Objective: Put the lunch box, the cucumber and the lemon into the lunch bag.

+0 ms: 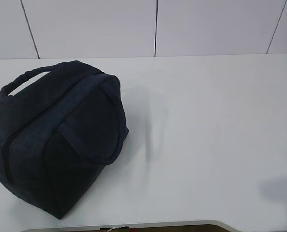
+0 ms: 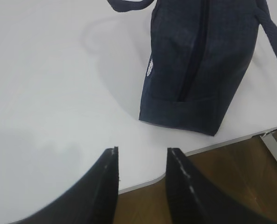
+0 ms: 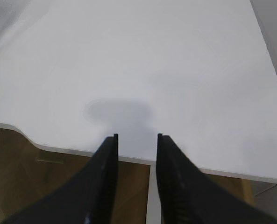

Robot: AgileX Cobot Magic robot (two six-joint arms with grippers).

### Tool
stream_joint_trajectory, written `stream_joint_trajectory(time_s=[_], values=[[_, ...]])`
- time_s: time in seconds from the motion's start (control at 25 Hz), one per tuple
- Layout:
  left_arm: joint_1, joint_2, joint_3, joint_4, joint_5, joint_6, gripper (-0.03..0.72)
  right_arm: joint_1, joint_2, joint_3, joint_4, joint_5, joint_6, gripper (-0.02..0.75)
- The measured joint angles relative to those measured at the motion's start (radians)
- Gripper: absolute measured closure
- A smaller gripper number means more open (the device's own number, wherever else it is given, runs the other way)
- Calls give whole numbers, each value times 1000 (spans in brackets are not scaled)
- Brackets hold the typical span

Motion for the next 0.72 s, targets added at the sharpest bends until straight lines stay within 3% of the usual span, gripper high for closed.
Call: stream_joint_trajectory(time_s=[0.72], values=[[0, 0, 0, 0, 0, 0, 446, 0, 0, 0, 0, 0, 0, 496]])
